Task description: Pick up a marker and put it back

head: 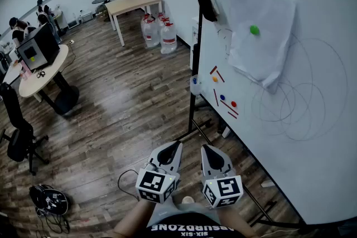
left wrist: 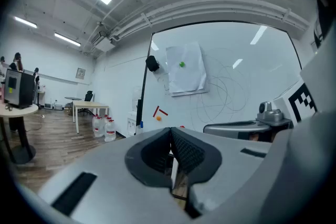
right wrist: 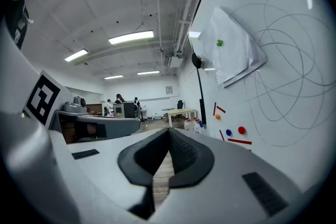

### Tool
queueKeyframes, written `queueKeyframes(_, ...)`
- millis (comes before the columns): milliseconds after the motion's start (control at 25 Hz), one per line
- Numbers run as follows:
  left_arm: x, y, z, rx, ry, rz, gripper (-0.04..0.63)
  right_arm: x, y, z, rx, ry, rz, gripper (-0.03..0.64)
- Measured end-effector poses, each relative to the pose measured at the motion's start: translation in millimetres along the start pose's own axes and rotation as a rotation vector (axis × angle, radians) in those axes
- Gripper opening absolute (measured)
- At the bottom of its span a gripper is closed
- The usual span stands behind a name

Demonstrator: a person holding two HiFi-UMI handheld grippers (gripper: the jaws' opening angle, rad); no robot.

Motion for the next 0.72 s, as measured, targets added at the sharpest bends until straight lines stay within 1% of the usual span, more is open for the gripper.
queueKeyframes(120,6.1,-2.6,14.2,-0.003,-0.027,-0.015,0.008,-5.2,0.3,1.9,0.0,0.005,0.0,-0.003)
queueKeyframes(280,8.0,-0.7,24.9,0.005,-0.047,-0.014,0.008,-11.6,1.5,5.3,0.001,0.003,0.008,-0.002)
queueKeyframes(560,7.0,6.0,28.2,-0.008,-0.032,0.004,0.009,-18.4,2.6,10.6,0.013,-0.001,0.024,-0.002)
queueKeyframes(720,10.3,8.4,27.8,0.001,-0.023,0.005,0.009,-15.5,0.3,15.3,0.022,-0.002,0.023,-0.002)
Point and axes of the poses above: the fingertips, and each gripper's own axes: x forward along the fingers, z to its right, y out of its top, the point moved 4 cm from there along -x, backward along the fingers, and after that the axes turned 10 degrees about x, right-handed, at the moved point
